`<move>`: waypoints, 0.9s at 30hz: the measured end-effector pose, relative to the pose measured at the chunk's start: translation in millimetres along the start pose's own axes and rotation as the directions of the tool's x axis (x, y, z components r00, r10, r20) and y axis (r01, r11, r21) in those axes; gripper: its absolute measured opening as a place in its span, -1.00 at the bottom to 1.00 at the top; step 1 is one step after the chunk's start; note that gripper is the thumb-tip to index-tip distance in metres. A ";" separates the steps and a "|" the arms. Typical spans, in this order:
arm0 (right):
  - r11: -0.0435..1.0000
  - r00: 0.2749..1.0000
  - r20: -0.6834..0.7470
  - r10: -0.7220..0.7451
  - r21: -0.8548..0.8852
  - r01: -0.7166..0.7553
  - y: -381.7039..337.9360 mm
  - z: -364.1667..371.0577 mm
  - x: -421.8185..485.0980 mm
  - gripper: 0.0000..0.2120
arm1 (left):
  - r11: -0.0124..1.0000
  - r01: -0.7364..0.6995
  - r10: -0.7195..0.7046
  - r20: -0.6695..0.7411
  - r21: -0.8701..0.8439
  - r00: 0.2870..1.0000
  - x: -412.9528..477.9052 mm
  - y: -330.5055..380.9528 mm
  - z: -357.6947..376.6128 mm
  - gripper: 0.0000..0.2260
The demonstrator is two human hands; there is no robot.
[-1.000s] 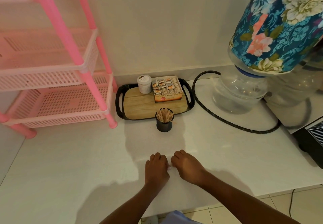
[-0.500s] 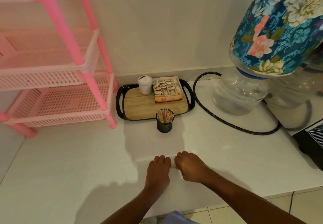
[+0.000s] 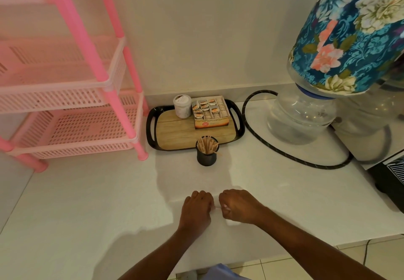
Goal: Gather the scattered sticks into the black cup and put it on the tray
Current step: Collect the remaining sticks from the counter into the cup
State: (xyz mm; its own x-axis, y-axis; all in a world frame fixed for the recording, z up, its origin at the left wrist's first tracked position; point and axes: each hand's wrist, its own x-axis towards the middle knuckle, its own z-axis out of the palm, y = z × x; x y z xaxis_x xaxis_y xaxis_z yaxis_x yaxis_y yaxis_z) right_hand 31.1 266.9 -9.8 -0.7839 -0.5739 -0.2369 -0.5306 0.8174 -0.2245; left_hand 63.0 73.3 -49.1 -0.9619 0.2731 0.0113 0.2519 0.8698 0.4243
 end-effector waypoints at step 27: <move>0.621 0.862 -0.221 0.457 0.773 -0.131 -11.3 -55.5 32.4 -0.89 | 0.646 0.098 -0.292 -0.126 -0.757 0.948 61.2 -6.0 -79.3 -0.87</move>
State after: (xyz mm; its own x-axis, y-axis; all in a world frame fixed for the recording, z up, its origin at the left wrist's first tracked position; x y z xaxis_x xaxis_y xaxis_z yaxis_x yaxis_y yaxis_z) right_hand -6.2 241.9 37.6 -0.9890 -0.1103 -0.0981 0.0226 0.5433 -0.8392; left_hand -5.7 52.2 20.9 -0.9989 -0.0463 0.0010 -0.0119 0.2776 0.9606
